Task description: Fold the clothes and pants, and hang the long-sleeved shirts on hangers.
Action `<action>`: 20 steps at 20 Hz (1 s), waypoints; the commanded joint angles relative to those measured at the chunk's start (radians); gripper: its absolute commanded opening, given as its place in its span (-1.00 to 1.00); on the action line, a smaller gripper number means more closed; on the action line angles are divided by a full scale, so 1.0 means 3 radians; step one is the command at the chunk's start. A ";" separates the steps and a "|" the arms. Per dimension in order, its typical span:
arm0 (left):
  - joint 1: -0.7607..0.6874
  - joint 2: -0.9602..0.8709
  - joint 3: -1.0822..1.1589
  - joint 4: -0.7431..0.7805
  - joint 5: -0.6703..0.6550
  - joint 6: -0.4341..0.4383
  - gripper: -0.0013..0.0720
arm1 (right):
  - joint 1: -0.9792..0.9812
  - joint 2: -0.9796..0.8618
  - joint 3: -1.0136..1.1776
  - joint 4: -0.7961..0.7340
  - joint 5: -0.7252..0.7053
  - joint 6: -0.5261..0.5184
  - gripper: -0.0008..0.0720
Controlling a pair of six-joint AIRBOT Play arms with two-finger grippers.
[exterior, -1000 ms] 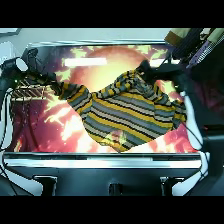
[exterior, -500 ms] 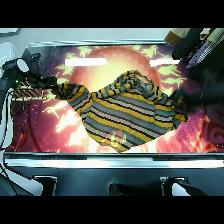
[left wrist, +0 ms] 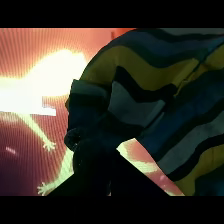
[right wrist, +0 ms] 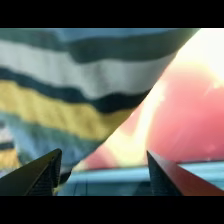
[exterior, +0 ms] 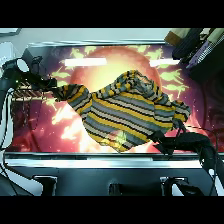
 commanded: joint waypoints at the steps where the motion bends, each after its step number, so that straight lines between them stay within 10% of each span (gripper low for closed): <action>1: -0.0003 -0.0003 0.0001 -0.0039 -0.0043 0.0001 -0.91 | 0.0102 -0.0145 -0.0122 0.0014 0.0520 0.0112 0.70; 6: 0.0032 0.0006 0.0001 -0.0056 -0.0229 0.0004 -0.91 | 0.0102 -0.0361 -0.0117 0.0356 0.1082 0.0028 -0.10; 8: 0.0118 0.0090 0.0000 -0.0062 -0.0347 0.0005 -0.61 | 0.0102 -0.0361 -0.0095 0.0359 0.1125 0.0031 -0.84; 10: 0.0306 0.0271 -0.0001 -0.0215 -0.0384 0.0067 0.25 | 0.0102 -0.0355 -0.0055 0.0357 0.1085 0.0032 -0.90; 20: 0.0315 0.0834 -0.1839 -0.1692 -0.0295 0.0771 0.29 | 0.0100 -0.0027 0.0006 0.0374 0.0418 -0.0001 -0.90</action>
